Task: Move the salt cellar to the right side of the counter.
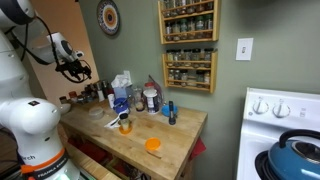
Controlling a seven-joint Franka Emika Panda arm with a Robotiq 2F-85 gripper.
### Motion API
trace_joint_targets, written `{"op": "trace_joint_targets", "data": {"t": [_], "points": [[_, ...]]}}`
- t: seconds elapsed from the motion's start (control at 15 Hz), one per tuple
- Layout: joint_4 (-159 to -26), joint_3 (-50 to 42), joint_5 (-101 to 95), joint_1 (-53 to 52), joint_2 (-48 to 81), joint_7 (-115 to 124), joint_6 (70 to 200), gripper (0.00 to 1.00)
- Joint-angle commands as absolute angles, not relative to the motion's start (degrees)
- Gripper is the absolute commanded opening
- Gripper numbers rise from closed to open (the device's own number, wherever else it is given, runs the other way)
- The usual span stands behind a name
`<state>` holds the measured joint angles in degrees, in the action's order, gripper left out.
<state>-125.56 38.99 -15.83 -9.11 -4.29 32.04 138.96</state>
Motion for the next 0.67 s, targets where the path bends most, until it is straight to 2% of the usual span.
{"op": "trace_joint_targets", "data": {"t": [0.0, 0.2, 0.27, 0.6], "points": [[-123.67, 35.27, -16.44, -12.87, -2.18, 32.16, 137.05, 1.0], [-120.8, 34.34, -16.49, -13.67, 1.5, 31.8, 135.96, 1.0], [-118.45, 33.86, -17.88, -15.01, 3.92, 39.55, 131.95, 1.0], [-113.09, 27.66, -24.01, -22.74, 9.99, 60.45, 129.06, 1.0]]}}
